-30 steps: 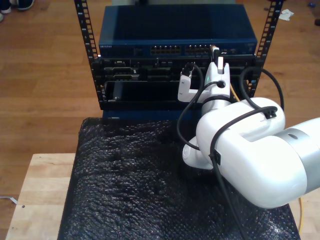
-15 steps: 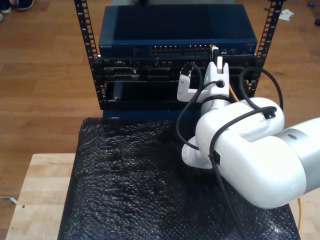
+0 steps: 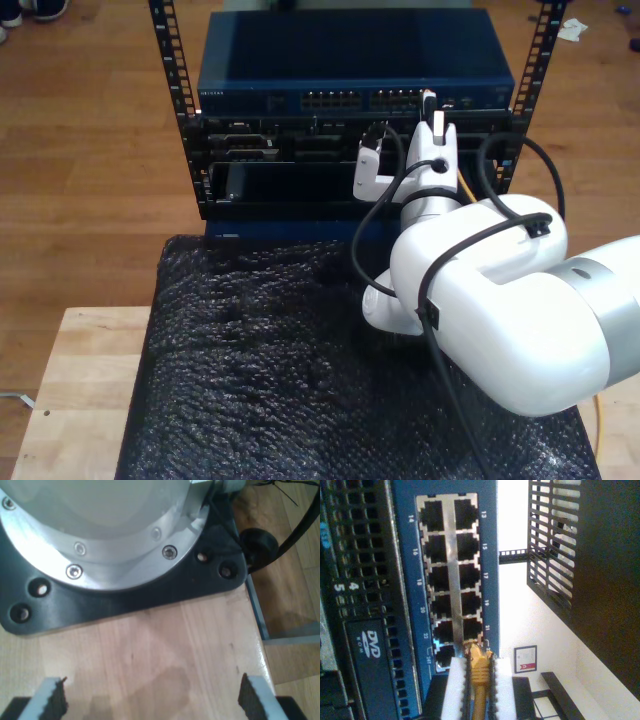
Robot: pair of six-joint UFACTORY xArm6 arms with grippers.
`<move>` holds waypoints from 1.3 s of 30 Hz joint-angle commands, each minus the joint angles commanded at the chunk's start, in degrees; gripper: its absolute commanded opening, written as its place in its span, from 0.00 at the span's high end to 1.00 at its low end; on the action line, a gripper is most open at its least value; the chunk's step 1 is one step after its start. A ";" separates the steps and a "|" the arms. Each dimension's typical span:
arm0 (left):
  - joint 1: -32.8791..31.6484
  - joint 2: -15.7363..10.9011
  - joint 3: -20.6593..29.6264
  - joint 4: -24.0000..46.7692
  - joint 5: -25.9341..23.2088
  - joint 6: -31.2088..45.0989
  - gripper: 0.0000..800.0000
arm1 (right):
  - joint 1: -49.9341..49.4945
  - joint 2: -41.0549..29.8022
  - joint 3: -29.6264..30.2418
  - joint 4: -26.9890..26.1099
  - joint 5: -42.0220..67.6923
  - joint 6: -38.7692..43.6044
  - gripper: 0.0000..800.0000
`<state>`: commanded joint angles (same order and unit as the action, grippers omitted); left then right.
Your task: Grab the cable and plug it in
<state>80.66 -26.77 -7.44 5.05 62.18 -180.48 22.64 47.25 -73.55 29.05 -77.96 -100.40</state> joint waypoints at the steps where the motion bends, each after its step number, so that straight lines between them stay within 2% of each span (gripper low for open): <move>1: 0.00 0.00 0.00 0.00 0.00 0.00 0.00 | -0.09 0.00 0.00 -0.09 0.00 0.00 1.00; 9: 0.00 0.00 0.00 0.00 0.00 0.00 0.00 | -0.09 0.00 0.26 0.00 -0.18 0.26 0.99; 12: 0.00 0.00 0.00 0.00 0.00 0.00 0.00 | -0.18 -0.09 0.53 0.00 0.00 0.44 0.86; 17: 0.00 0.00 0.00 0.00 0.00 0.00 0.00 | 0.00 -0.35 1.05 -0.18 0.18 0.44 0.73; 22: 0.00 0.00 0.00 0.00 0.00 0.00 0.00 | 0.35 -0.97 2.11 -0.09 0.35 0.53 0.69; 30: 0.00 0.00 0.00 0.00 0.00 0.00 0.00 | 0.88 -6.07 7.38 -0.09 2.73 0.53 0.63; 39: 0.00 0.00 0.00 0.00 0.00 0.00 0.00 | 1.23 -16.35 17.67 0.00 9.23 0.44 0.56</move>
<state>80.66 -26.77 -7.44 5.05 62.18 -180.48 23.87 30.90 -55.88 29.05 -68.73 -99.96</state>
